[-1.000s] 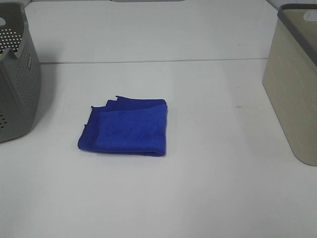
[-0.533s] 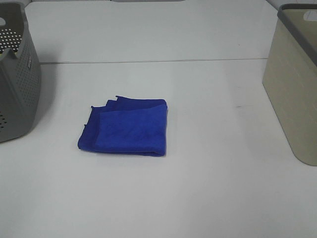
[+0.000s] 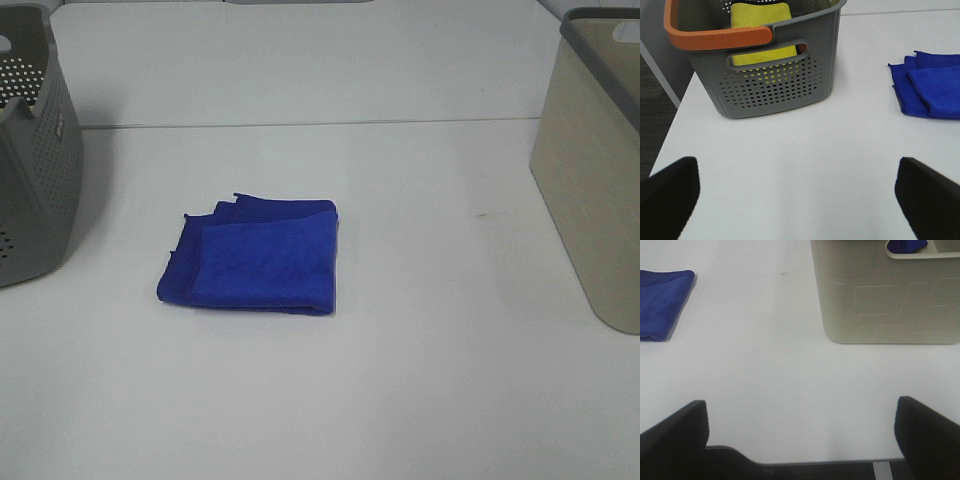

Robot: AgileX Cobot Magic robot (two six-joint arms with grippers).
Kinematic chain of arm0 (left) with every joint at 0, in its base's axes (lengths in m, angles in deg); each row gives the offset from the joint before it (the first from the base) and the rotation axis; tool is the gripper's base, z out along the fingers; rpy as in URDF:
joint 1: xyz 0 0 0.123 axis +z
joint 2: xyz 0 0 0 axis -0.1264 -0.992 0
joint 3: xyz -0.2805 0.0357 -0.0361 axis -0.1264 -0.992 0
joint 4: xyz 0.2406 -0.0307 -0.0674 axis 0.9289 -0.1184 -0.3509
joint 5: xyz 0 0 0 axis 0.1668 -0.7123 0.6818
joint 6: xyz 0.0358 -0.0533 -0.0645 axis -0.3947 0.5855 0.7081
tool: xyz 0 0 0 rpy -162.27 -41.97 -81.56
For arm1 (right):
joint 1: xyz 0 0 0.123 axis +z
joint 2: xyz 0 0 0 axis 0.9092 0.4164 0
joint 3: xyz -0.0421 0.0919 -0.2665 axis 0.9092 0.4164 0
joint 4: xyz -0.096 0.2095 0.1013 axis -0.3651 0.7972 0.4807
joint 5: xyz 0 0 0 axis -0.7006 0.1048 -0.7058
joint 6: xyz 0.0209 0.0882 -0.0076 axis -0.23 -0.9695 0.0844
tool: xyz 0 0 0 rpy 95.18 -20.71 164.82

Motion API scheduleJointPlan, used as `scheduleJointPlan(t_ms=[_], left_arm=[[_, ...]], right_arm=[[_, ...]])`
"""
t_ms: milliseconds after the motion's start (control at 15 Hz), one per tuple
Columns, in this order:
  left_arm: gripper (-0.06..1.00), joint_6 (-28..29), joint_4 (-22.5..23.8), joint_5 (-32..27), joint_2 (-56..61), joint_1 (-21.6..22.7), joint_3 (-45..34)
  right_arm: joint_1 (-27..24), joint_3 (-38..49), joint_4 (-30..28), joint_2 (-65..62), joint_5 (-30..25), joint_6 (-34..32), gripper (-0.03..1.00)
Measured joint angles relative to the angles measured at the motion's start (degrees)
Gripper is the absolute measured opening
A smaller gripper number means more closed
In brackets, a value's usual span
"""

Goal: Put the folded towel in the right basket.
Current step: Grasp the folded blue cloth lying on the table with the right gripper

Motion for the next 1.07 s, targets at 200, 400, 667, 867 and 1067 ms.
scheduleJointPlan(t_ms=[200,400,667,867,1067], left_arm=[[0.99,0.0,0.0,0.0,0.0,0.0,0.0],[0.99,0.0,0.0,0.0,0.0,0.0,0.0],[0.99,0.0,0.0,0.0,0.0,0.0,0.0],[0.99,0.0,0.0,0.0,0.0,0.0,0.0],[0.99,0.0,0.0,0.0,0.0,0.0,0.0]], right_arm=[[0.0,0.0,0.0,0.0,0.0,0.0,0.97],[0.0,0.0,0.0,0.0,0.0,0.0,0.97],[0.0,0.0,0.0,0.0,0.0,0.0,0.97],[0.0,0.0,0.0,0.0,0.0,0.0,0.97],[0.0,0.0,0.0,0.0,0.0,0.0,0.97]])
